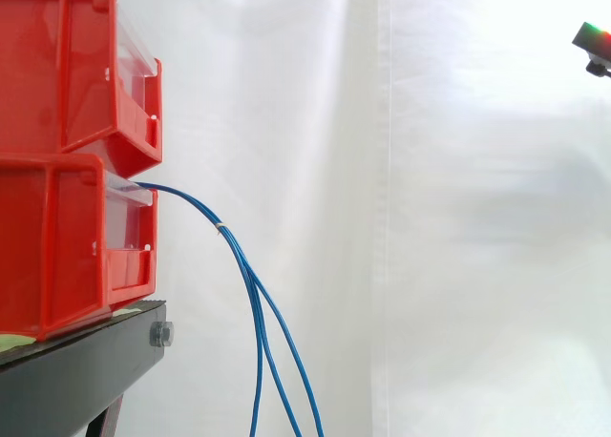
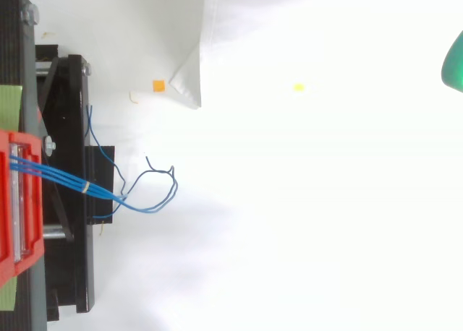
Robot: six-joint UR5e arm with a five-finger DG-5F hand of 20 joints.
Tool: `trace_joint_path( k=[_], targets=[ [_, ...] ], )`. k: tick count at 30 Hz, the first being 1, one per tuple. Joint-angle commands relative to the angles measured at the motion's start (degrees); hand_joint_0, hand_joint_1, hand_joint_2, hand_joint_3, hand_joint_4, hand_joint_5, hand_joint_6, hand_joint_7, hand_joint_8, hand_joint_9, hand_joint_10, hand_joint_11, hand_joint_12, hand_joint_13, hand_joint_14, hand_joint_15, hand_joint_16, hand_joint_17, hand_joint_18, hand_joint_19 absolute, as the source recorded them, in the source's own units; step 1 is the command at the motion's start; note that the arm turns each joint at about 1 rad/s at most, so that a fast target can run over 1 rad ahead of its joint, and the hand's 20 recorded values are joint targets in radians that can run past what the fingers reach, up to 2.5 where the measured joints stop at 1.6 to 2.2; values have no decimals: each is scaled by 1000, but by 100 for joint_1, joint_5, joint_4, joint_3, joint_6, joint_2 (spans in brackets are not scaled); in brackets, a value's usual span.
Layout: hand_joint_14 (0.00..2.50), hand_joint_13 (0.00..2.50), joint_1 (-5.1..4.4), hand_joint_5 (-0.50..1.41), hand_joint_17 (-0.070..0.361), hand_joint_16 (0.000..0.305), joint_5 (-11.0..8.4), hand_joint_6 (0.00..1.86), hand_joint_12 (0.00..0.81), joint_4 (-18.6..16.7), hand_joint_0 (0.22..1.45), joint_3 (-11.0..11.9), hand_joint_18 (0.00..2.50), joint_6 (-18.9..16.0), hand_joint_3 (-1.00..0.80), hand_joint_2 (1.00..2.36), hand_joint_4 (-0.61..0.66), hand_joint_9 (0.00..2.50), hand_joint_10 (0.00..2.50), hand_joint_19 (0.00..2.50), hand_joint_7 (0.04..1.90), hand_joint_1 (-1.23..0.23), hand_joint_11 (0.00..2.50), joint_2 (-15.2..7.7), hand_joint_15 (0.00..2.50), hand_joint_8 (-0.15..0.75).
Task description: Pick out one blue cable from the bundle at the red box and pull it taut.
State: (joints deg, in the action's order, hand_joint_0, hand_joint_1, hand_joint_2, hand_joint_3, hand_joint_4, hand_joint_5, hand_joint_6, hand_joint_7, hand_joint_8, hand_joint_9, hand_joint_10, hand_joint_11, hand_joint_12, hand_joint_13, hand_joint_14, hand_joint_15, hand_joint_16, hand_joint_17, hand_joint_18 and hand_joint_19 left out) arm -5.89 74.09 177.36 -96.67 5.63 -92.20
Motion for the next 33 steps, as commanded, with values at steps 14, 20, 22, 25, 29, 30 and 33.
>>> trace_joint_path(
  k=[14, 20, 22, 25, 29, 30, 33],
  targets=[
    [10, 549, -26, -211, 117, 52, 0, 502, 313, -9, 506, -1, 420, 0, -497, 1000, 122, 548, 8, 511, 713, -649, 192, 0, 230, 180],
    [10, 542, -53, -211, 117, 52, 0, 502, 315, -114, 506, -1, 417, 0, -499, 1000, 122, 542, 8, 512, 709, -651, 198, -9, 236, 178],
    [10, 543, -70, -210, 117, 52, -9, 502, 314, -167, 506, -1, 415, 0, -499, 1000, 122, 539, 8, 513, 710, -651, 189, -9, 230, 178],
    [10, 543, -97, -210, 117, 52, -79, 502, 314, -352, 506, -1, 414, -9, -498, 1000, 126, 539, 8, 513, 711, -652, 197, -35, 233, 179],
    [10, 544, -123, -208, 117, 52, -220, 502, 315, -563, 507, -1, 413, 9, -495, 1000, 130, 543, 8, 521, 715, -651, 191, -62, 226, 181],
    [10, 544, -141, -206, 117, 52, -229, 502, 315, -545, 507, -1, 414, 18, -496, 1000, 136, 544, 8, 524, 717, -651, 203, -141, 230, 182],
    [10, 547, -167, -203, 117, 52, -229, 502, 316, -536, 508, -1, 418, 26, -496, 1000, 142, 556, 8, 524, 722, -649, 200, -220, 235, 185]
  ],
)
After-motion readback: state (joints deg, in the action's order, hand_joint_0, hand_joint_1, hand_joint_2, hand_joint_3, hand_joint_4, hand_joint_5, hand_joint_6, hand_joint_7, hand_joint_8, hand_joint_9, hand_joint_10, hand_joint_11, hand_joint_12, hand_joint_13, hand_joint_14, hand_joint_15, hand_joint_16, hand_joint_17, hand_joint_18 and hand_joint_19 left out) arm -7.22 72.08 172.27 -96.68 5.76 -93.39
